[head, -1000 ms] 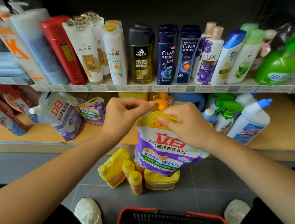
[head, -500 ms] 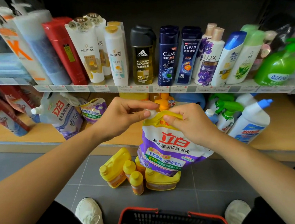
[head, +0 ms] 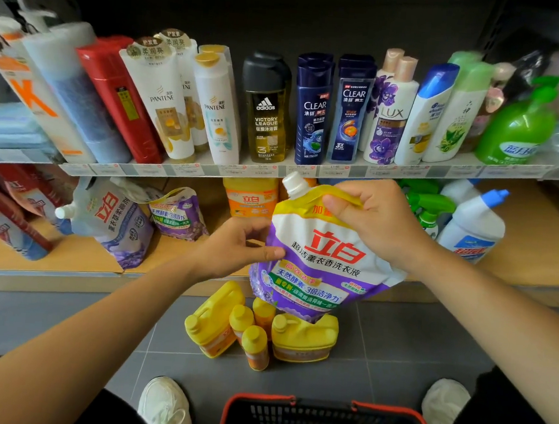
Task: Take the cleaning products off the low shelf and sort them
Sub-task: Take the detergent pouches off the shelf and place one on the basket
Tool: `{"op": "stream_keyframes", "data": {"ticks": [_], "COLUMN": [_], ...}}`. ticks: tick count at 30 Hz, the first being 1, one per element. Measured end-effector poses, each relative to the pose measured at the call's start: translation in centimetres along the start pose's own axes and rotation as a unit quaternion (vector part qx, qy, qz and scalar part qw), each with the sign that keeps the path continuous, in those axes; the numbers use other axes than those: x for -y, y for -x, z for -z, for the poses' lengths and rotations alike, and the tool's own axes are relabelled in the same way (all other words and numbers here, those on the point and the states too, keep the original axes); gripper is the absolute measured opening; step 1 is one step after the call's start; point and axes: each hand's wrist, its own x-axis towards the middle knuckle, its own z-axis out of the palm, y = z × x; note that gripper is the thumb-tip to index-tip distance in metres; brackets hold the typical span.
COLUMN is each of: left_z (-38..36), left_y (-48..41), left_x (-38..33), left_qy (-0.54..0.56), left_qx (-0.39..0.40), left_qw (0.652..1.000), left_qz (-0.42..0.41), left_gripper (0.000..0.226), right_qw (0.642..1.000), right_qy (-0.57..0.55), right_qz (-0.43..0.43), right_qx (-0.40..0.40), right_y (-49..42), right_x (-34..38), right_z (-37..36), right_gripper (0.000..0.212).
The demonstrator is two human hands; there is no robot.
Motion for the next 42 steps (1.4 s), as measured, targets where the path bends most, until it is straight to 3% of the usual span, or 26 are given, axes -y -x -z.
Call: {"op": "stream_keyframes", "data": {"ticks": [4, 7, 11, 15, 20, 23, 27, 32, 36, 39, 42], "left_z": [0.2, 0.0, -1.2, -2.8, -2.2, -1.2, 0.1, 1.1, 1.3, 1.3, 1.1], "left_y": [0.4, 1.0, 1.1, 0.7, 0.2, 0.1, 0.1, -0.3, -0.7, -0.7, -0.9], "left_x": [2.1, 3.4, 4.0, 4.2, 3.8, 3.8, 3.2, 0.5, -1.5, -2.4, -3.6], "left_qy": [-0.011, -0.039, 0.085, 0.186, 0.199, 0.169, 0.102, 0.022, -0.038, -0.083, -0.110], "left_qx": [0.042, 0.018, -0.006, -0.076, -0.243, -0.303, -0.325, -0.334, -0.324, -0.310, -0.296], "left_qw": [0.996, 0.984, 0.968, 0.946, 0.927, 0.924, 0.935, 0.942, 0.944, 0.946, 0.945], "left_qz": [0.078, 0.172, 0.237, 0.252, 0.206, 0.159, 0.098, 0.000, -0.042, -0.053, -0.081], "left_gripper": [0.048, 0.052, 0.046, 0.031, 0.020, 0.021, 0.022, 0.021, 0.018, 0.016, 0.014], "right_qw": [0.999, 0.998, 0.996, 0.994, 0.988, 0.982, 0.967, 0.921, 0.885, 0.897, 0.920], "right_qy": [-0.003, -0.020, -0.024, -0.004, 0.032, 0.052, 0.054, -0.061, -0.047, 0.102, 0.251], "right_qz": [0.009, 0.015, 0.016, 0.006, -0.042, -0.087, -0.170, -0.333, -0.451, -0.430, -0.302], "right_qx": [-0.035, -0.057, -0.084, -0.107, -0.146, -0.157, -0.180, -0.193, -0.110, -0.006, 0.014], "right_y": [0.1, 0.0, 0.2, 0.0, -0.5, -0.1, 0.5, 1.3, 1.3, 1.7, 1.6], "right_x": [0.0, 0.1, 0.2, -0.1, -2.1, -4.0, -6.7, -9.2, -9.2, -8.7, -8.0], "right_z": [0.4, 1.0, 1.6, 2.2, 3.8, 3.7, 2.8, 0.9, 0.5, 0.7, 1.2], "right_gripper": [0.029, 0.029, 0.018, 0.028, 0.042, 0.043, 0.051, 0.045, 0.038, 0.042, 0.046]}}
